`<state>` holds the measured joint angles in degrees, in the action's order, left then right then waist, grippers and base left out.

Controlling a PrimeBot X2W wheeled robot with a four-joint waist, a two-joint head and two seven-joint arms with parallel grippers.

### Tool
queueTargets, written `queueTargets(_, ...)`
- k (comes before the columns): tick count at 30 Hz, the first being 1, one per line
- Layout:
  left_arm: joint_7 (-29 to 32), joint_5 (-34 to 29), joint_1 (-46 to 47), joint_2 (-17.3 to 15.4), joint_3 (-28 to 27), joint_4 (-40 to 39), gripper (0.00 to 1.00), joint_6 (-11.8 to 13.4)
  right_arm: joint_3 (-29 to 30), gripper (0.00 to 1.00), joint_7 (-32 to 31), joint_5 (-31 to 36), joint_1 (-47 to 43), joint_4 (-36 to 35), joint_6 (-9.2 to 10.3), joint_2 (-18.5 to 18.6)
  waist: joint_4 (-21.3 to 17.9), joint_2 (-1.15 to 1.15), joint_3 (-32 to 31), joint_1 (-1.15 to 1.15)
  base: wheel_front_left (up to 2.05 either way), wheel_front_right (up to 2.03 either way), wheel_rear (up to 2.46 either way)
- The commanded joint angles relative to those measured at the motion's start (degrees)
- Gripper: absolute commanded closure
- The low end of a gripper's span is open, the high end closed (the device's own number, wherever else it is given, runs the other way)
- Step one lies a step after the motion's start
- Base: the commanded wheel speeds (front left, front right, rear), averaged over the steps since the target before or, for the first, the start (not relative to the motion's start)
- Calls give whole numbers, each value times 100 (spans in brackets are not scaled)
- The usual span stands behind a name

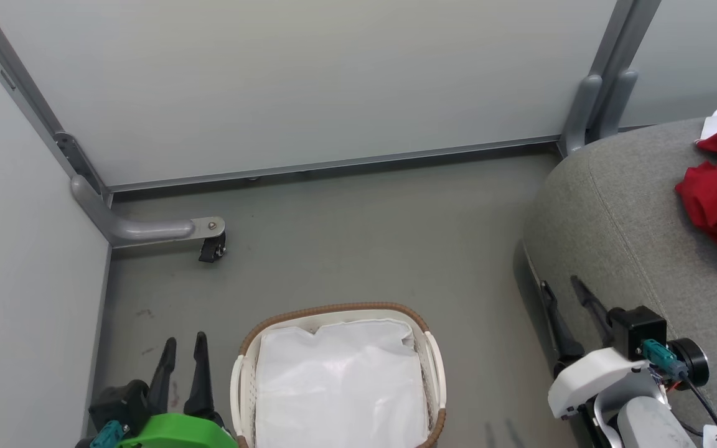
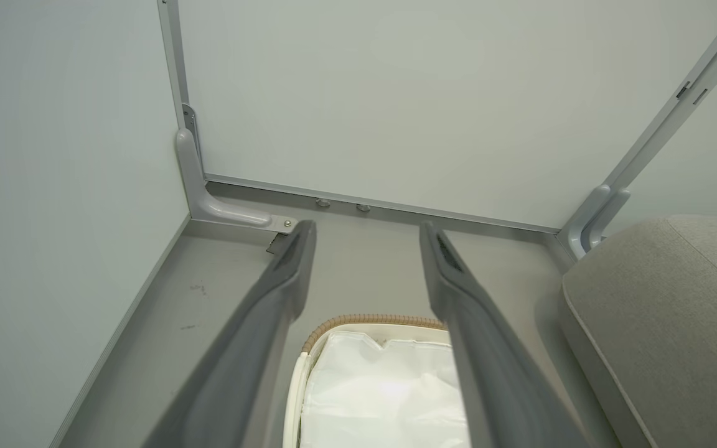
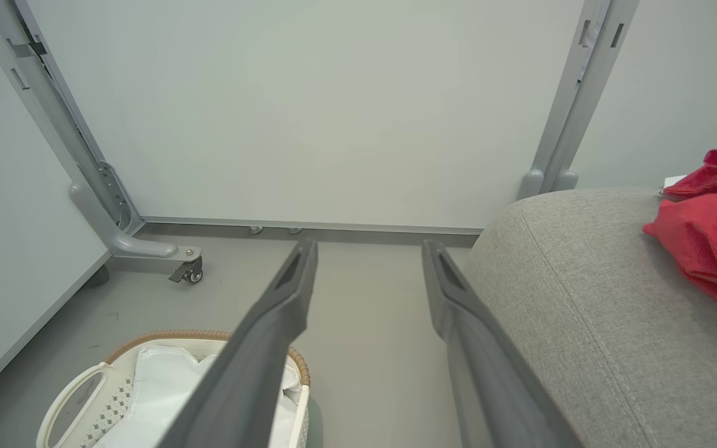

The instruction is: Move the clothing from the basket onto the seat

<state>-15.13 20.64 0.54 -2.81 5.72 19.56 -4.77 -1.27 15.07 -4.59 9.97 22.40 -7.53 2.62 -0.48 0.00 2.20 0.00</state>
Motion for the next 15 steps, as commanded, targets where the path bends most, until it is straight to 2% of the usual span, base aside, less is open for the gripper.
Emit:
queueTargets(1,4,7,0,2,-1,34,100,0,5,100,-5,-7,-18,40,0,-8,0,0,0,0,0,0,0)
queueTargets(15,392,1283,113,1,-224,-42,100,-50,167,100,-411,-1567,-76,-75,1,-6,5,0,-22,0,0,0,0)
